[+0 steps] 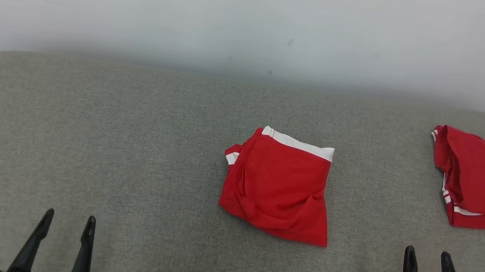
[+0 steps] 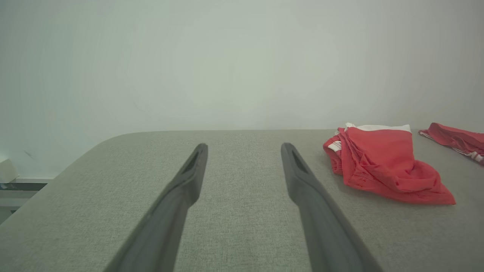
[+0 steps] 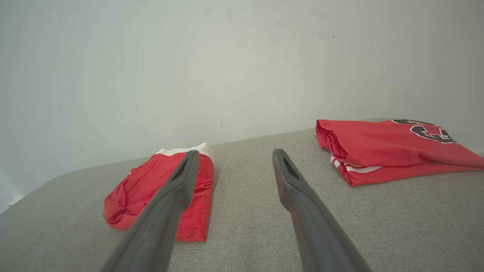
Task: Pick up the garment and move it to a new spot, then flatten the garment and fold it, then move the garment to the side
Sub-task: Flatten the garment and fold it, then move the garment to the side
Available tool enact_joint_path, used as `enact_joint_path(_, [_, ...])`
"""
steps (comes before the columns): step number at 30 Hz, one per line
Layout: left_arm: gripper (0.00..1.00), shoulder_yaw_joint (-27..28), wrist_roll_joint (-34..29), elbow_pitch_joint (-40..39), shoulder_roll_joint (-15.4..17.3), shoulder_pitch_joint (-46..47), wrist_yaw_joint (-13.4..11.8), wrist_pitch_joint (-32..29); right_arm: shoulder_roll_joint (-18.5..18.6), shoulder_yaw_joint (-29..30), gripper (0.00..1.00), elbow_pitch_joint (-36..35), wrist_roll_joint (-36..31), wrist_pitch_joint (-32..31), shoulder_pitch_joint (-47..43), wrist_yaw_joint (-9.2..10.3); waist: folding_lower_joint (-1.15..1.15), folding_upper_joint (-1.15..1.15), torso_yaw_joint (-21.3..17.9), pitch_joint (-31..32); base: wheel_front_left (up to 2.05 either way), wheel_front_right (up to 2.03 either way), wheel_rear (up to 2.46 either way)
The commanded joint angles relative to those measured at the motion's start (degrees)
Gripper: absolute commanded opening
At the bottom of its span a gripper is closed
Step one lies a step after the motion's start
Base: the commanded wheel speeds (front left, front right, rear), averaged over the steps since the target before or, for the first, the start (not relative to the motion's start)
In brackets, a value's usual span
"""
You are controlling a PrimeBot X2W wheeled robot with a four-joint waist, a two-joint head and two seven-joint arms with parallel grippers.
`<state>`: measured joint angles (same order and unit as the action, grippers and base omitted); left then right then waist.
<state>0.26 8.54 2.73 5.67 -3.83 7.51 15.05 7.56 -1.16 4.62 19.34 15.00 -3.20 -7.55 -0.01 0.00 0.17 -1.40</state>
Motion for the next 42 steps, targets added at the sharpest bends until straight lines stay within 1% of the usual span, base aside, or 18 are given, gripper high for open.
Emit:
enact_joint_path(1, [1.0, -0.4, -0.7, -0.6, 0.4, -1.0, -0.1, 0.2, -0.2, 0.0, 1.0, -0.1, -0.7, 0.2, -0.8, 0.17, 0.01, 0.0, 0.1, 0.2, 0.0, 0.0, 0.0])
enact_joint_path(7, [1.0, -1.9, -0.3, -2.0, 1.4, -2.8, -0.1, 0.2, -0.5, 0.2, 1.0, -0.5, -0.9, 0.2, -1.8, 0.17, 0.01, 0.0, 0.7, 0.7, 0.0, 0.0, 0.0])
enact_joint_path(29, [1.0, -1.0, -0.2, -2.0, -0.3, -3.4, -0.1, 0.2, -0.6, -0.7, 1.0, 2.5, -0.4, 0.2, -2.5, 0.17, 0.01, 0.0, 1.3, 1.2, 0.0, 0.0, 0.0])
enact_joint_path(36, [1.0, -1.6, 0.0, -2.3, -0.9, -2.3, -0.1, 0.2, 0.0, -1.7, 1.0, 6.1, 0.7, -0.6, 1.8, 0.17, 0.01, 0.0, 2.8, -0.3, 0.0, 0.0, 0.0])
enact_joint_path(40, [1.0, -2.6, 0.3, -2.2, -1.2, -1.1, -0.1, 0.2, 1.0, -2.7, 1.0, 9.2, 0.4, -3.2, 7.0, 0.17, 0.01, 0.0, 4.4, -2.1, 0.0, 0.0, 0.0])
enact_joint_path(41, [1.0, -2.6, 0.3, -2.2, -1.2, -1.1, -0.1, 0.2, 1.0, -2.7, 1.0, 9.2, 0.4, -3.2, 7.0, 0.17, 0.01, 0.0, 4.4, -2.1, 0.0, 0.0, 0.0])
enact_joint_path(42, [1.0, -3.2, 0.5, -2.1, -1.4, -0.3, -0.1, 0.2, 1.7, -3.3, 1.0, 10.7, 0.7, -4.0, 10.2, 0.17, 0.01, 0.0, 5.4, -3.2, 0.0, 0.0, 0.0])
